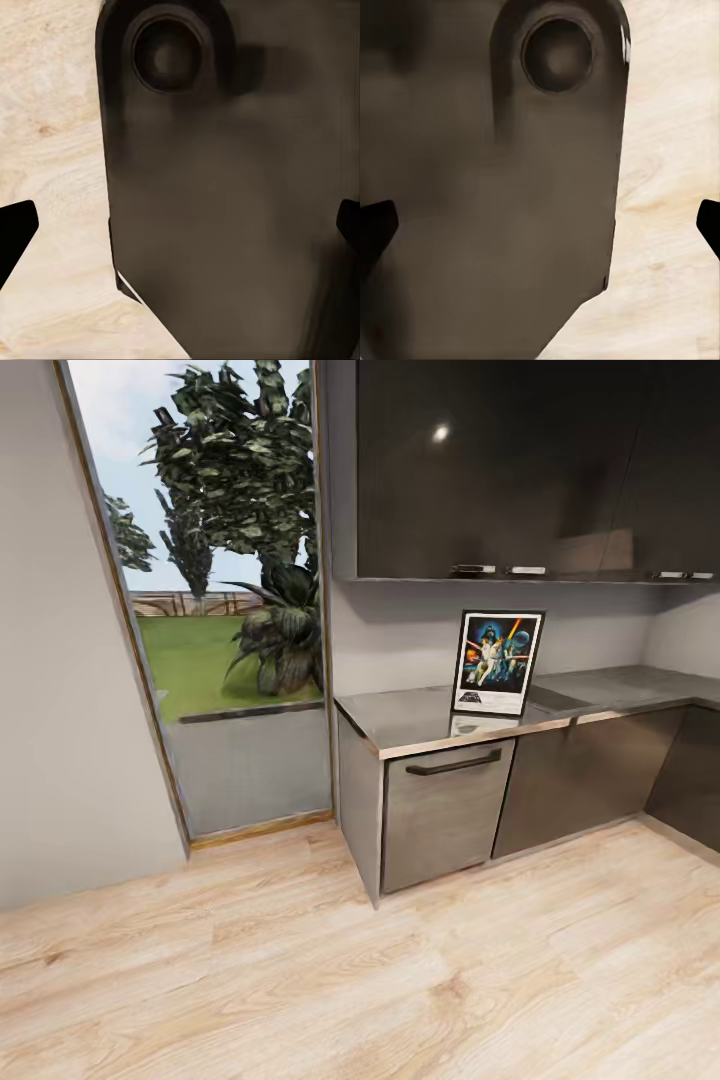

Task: Pick up the poster from the kitchen countertop and hang it on one of the wall nails in the kitchen.

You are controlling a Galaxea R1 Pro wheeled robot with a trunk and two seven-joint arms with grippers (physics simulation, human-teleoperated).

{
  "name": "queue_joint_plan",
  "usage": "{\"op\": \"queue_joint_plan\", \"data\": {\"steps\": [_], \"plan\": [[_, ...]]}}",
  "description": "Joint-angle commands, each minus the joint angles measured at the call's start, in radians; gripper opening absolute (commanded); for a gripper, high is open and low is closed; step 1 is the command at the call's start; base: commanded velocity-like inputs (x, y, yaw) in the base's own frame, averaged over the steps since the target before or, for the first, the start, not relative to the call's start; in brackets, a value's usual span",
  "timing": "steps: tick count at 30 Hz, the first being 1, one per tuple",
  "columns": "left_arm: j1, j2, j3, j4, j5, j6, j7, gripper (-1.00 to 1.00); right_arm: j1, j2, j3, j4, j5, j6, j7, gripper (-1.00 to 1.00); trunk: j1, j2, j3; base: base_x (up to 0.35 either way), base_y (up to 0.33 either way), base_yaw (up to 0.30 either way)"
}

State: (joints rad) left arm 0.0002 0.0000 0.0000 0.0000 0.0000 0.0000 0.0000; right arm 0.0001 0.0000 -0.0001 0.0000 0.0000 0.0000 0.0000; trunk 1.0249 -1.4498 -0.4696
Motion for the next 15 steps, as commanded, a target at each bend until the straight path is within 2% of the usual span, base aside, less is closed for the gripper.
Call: {"op": "queue_joint_plan", "data": {"steps": [1, 5, 11, 15], "plan": [[0.006, -0.006, 0.002, -0.006, 0.003, -0.006, 0.002, 1.00, -0.006, 0.006, -0.006, -0.006, -0.006, -0.006, -0.006, 1.00, 0.000, 0.000, 0.000, 0.000, 0.000, 0.000], [0.028, -0.028, 0.002, -0.028, 0.003, -0.008, 0.001, 1.00, -0.029, 0.007, -0.004, -0.018, -0.005, -0.028, -0.004, 1.00, 0.000, 0.000, 0.000, 0.000, 0.000, 0.000], [0.038, -0.030, 0.002, -0.056, 0.003, -0.008, 0.001, 1.00, -0.063, 0.007, -0.004, -0.018, -0.005, -0.042, -0.004, 1.00, 0.000, 0.000, 0.000, 0.000, 0.000, 0.000], [0.038, -0.030, 0.002, -0.056, 0.003, -0.008, 0.001, 1.00, -0.065, 0.007, -0.004, -0.018, -0.005, -0.042, -0.004, 1.00, 0.000, 0.000, 0.000, 0.000, 0.000, 0.000]]}}
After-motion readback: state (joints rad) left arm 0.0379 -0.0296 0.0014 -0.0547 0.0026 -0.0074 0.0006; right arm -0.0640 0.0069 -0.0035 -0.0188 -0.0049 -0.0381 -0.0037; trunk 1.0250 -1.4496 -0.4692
